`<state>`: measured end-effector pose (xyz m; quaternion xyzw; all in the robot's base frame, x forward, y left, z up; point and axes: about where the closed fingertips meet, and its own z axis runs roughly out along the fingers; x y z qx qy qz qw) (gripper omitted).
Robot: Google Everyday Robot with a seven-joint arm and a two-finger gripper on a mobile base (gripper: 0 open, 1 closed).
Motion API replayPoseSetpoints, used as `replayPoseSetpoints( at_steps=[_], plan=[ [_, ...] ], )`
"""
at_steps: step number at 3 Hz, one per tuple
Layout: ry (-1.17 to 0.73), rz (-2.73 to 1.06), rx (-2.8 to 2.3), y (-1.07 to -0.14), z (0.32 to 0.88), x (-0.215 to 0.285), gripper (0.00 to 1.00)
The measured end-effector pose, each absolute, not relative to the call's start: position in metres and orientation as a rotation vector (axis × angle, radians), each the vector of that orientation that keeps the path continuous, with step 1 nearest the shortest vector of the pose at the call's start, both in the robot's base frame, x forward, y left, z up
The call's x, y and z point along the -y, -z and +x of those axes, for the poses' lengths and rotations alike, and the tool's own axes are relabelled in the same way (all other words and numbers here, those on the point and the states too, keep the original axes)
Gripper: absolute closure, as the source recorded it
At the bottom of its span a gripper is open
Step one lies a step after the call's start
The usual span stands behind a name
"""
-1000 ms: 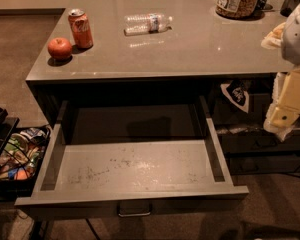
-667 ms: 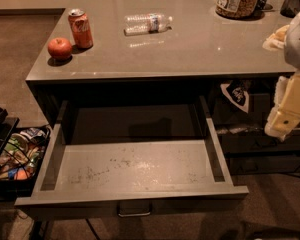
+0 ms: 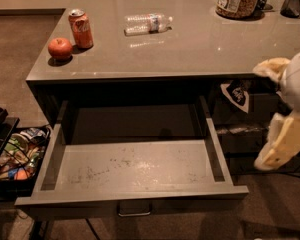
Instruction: Close top drawer
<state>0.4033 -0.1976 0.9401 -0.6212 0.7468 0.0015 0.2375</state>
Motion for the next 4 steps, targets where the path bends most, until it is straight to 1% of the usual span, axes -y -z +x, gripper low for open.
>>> replayPoseSetpoints(
  at_steps=[2, 4],
  plan=[
    [-0.100, -1.656, -2.033, -0.890, 0.376, 0.177, 0.00],
    [-0.174, -1.541, -2.145, -0.850, 0.329, 0.165, 0.00]
  ],
)
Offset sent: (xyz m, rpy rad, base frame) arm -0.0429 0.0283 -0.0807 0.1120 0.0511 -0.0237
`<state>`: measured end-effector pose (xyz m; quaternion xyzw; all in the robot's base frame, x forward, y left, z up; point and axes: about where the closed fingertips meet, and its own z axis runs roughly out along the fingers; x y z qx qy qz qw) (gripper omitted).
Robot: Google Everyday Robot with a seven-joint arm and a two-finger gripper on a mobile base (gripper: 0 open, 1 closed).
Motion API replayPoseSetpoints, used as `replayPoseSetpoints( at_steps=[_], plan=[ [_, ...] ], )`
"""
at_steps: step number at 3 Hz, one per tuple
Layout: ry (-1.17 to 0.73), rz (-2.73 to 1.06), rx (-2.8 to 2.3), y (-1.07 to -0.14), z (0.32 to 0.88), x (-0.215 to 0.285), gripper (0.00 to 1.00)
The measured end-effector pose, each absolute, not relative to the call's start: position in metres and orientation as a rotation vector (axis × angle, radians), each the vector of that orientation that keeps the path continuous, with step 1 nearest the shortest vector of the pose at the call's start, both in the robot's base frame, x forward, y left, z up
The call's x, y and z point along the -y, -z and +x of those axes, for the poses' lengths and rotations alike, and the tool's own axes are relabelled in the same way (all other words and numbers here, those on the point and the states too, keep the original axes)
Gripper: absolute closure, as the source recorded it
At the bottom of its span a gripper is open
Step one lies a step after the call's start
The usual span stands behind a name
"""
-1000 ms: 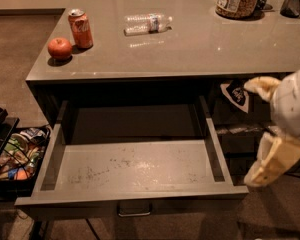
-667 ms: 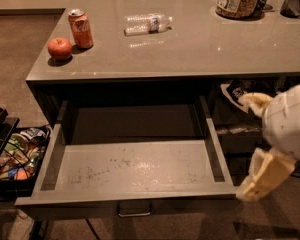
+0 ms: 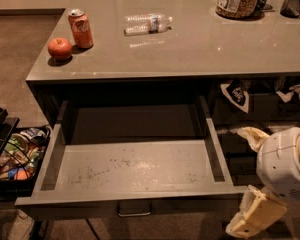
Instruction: Close top drawer
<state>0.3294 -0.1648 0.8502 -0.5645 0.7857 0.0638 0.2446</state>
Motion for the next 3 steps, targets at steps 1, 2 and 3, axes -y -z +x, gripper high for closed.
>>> replayPoseSetpoints(
  at_steps=[1, 2, 3],
  plan=[
    [-0.164, -1.542, -2.150, -0.847, 0.327, 0.168, 0.00],
    [-0.142, -1.545, -2.169, -0.829, 0.319, 0.184, 0.00],
    [-0.176, -1.554, -2.164, -0.806, 0.313, 0.197, 0.00]
  ],
)
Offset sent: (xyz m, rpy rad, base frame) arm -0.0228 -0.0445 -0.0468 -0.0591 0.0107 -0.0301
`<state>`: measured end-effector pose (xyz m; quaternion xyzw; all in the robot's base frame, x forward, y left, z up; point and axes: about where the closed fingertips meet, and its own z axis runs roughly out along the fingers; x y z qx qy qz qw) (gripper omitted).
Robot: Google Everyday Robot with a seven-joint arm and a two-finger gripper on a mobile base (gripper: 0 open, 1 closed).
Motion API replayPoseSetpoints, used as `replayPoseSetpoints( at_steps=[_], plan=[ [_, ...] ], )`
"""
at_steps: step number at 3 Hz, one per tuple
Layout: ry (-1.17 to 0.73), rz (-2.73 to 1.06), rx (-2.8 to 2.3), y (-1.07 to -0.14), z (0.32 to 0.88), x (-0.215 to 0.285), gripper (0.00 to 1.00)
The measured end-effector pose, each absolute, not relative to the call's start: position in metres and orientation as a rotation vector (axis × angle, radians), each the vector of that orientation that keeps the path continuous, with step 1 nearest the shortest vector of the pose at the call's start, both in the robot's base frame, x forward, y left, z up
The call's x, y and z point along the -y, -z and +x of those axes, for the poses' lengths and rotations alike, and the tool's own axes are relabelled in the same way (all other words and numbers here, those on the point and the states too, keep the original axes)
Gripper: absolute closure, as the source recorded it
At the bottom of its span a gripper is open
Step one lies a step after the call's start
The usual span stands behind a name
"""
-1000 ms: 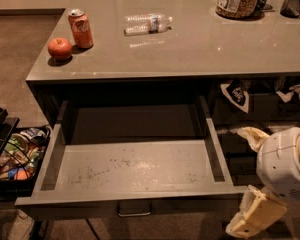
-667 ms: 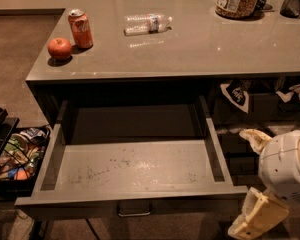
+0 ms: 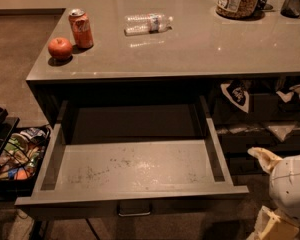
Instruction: Close top drawer
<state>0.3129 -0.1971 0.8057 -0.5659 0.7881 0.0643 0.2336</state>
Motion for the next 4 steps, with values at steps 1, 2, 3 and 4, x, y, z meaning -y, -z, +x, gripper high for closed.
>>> replayPoseSetpoints(
  at_steps=[1, 2, 3, 4],
  plan=[
    [-0.241, -1.600, -2.134, -0.785, 0.316, 0.200, 0.00],
    [-0.292, -1.624, -2.142, -0.763, 0.320, 0.203, 0.00],
    [-0.296, -1.624, -2.143, -0.762, 0.320, 0.203, 0.19],
    [-0.296, -1.624, -2.143, -0.762, 0.320, 0.203, 0.42]
  ],
)
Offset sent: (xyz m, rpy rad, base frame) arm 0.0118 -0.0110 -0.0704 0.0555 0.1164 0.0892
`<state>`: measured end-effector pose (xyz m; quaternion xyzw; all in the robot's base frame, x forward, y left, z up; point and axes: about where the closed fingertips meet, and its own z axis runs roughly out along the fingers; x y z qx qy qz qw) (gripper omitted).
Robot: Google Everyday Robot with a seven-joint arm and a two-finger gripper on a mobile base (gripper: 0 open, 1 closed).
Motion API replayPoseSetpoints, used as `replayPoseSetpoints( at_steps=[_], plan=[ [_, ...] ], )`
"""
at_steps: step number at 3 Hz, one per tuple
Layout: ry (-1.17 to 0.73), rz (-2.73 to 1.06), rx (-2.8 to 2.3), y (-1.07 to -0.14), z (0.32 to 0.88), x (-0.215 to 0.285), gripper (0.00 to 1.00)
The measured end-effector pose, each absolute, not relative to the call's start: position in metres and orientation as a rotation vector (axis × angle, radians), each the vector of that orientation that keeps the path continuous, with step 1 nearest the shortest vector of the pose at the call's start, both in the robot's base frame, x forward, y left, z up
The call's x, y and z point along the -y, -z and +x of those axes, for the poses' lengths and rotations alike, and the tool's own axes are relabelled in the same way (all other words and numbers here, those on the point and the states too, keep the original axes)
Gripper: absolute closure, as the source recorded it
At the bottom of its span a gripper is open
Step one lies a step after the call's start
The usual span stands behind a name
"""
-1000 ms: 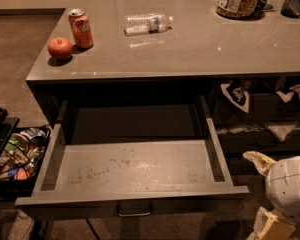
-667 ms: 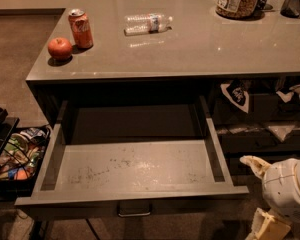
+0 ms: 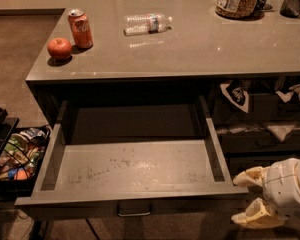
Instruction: Close top drawer
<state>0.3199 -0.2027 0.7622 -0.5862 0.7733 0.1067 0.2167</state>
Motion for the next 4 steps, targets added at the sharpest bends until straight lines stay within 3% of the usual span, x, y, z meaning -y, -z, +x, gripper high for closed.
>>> replayPoseSetpoints(
  at_steps=[2, 3, 4],
  plan=[
    [-0.296, -1.624, -2.143, -0.762, 0.320, 0.203, 0.89],
    [-0.276, -1.595, -2.118, -0.752, 0.318, 0.201, 1.00],
    [-0.231, -1.588, -2.075, -0.736, 0.320, 0.197, 1.00]
  ],
)
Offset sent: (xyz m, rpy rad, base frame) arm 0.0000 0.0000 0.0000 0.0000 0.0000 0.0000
